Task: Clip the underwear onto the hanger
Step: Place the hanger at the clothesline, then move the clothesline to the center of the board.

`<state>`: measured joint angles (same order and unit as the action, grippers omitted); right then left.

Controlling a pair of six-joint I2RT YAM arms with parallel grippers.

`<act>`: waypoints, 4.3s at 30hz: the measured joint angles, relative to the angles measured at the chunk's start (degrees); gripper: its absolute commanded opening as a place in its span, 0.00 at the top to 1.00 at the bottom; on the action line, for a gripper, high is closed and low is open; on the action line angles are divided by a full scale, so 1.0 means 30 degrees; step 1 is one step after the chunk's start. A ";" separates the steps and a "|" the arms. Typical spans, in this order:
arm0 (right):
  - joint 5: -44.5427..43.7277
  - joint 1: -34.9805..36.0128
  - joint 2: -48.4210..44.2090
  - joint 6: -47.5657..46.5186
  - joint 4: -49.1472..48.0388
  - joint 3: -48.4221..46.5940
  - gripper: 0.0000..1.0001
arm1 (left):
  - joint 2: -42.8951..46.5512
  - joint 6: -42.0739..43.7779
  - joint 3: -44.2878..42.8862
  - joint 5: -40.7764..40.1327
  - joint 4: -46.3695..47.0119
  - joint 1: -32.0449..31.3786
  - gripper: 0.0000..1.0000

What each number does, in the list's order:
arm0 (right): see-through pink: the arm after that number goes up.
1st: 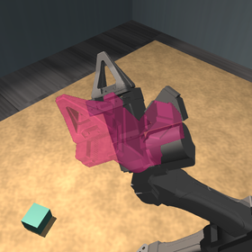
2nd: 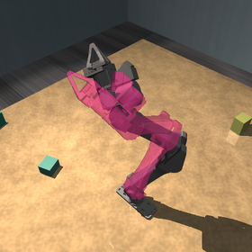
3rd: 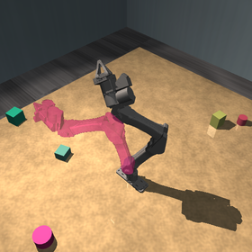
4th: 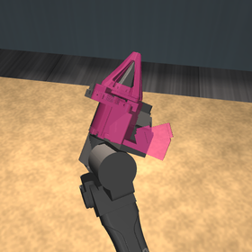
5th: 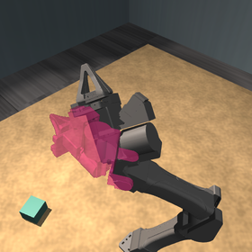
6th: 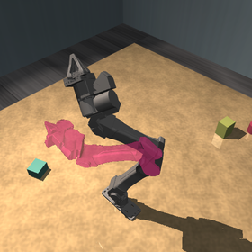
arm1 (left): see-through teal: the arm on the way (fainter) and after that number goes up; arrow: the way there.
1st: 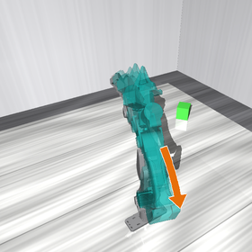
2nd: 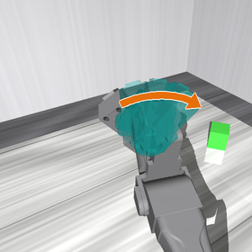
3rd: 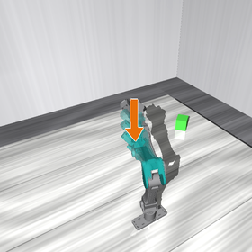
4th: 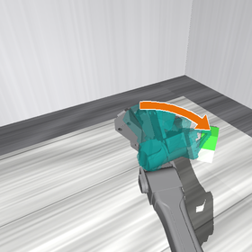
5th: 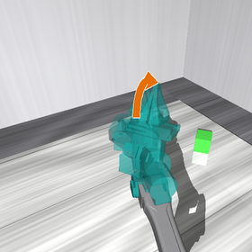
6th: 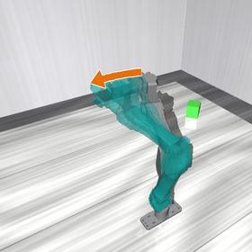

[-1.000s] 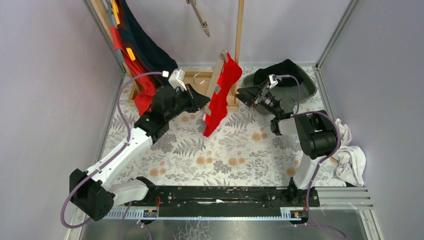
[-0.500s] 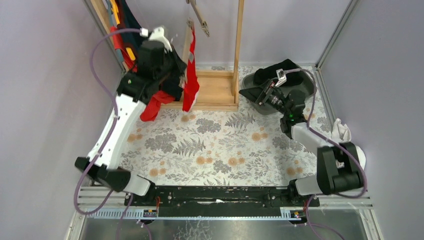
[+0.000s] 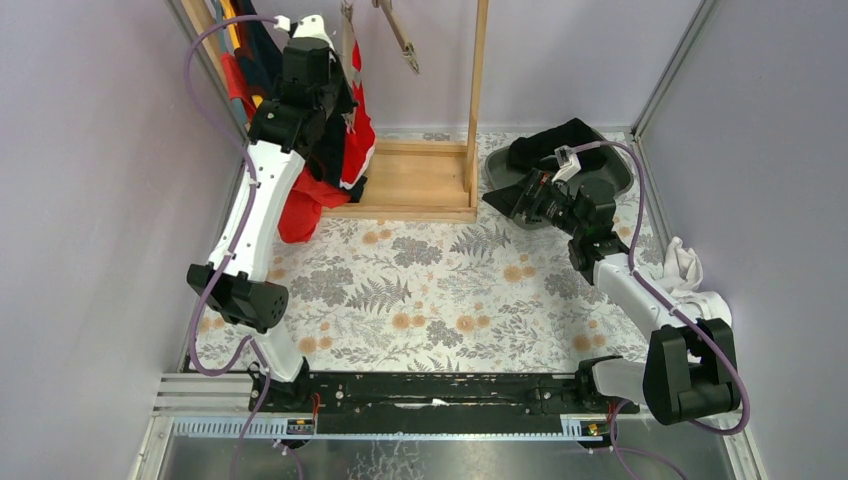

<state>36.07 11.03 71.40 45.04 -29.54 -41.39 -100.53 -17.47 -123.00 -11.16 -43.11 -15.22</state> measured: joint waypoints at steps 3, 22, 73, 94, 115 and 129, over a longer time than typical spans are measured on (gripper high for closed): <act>-0.0007 0.0000 0.0007 -0.0073 0.0197 0.0007 0.01 | 0.0007 0.0255 0.0000 -0.0146 0.0765 0.0444 1.00; 0.0372 0.0000 0.0270 0.0262 -0.0823 0.0561 0.01 | -0.1115 0.1894 -0.1960 -0.0539 0.6630 0.1290 1.00; 0.0852 0.0000 0.0838 0.0743 -0.1996 0.0896 0.01 | -0.5450 0.3934 -0.6003 -0.0474 0.9887 0.1865 0.49; -0.2273 0.2273 0.0466 -0.3213 0.3432 -0.2980 0.01 | 0.4998 0.1931 0.4065 -0.1071 1.0302 0.1851 0.28; -0.8721 0.4823 -0.0816 -0.7970 1.0353 -0.5122 0.01 | -0.1552 0.2841 -0.4991 -0.5690 0.5348 -0.7417 0.14; -1.0819 0.4823 -0.2565 -0.8495 1.2218 -0.4532 0.01 | -0.2448 0.2076 -0.5246 -0.6951 0.4517 -0.7045 0.12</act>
<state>3.62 25.50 63.70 19.55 7.11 -54.98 -107.87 -11.25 -138.74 -32.01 -29.56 -36.36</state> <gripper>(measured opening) 0.993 0.874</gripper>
